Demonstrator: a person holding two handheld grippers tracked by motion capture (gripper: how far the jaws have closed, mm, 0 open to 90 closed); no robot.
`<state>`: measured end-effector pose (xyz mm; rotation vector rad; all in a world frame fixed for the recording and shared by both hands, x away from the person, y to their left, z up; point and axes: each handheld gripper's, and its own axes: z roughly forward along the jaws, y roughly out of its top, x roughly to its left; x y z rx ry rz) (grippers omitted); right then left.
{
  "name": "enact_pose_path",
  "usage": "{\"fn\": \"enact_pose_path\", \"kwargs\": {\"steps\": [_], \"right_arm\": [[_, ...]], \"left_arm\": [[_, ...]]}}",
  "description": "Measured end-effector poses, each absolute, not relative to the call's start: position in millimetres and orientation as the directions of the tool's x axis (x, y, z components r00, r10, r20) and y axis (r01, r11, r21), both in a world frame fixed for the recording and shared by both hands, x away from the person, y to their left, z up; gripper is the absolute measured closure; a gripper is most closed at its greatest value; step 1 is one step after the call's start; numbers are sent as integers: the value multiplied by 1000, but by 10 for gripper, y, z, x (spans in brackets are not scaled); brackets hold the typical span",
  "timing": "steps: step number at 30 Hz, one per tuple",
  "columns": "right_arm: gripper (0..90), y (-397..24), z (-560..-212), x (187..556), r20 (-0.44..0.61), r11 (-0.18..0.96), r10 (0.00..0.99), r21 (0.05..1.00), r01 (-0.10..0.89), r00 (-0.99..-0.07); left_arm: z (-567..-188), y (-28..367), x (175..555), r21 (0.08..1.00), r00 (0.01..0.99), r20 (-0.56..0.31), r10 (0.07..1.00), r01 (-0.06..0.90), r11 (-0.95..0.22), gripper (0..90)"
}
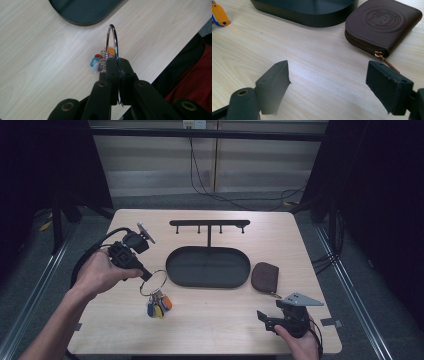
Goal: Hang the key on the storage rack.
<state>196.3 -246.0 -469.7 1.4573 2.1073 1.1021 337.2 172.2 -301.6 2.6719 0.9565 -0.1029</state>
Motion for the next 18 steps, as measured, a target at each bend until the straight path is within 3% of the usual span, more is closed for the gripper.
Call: {"fn": "enact_pose_path", "kwargs": {"steps": [18], "right_arm": [[187,-2453,-4697,1963,138,172,901,758,629,-412]], "left_arm": [[-2752,1667,3477,285,781,-185,596,623,-728,885]]}}
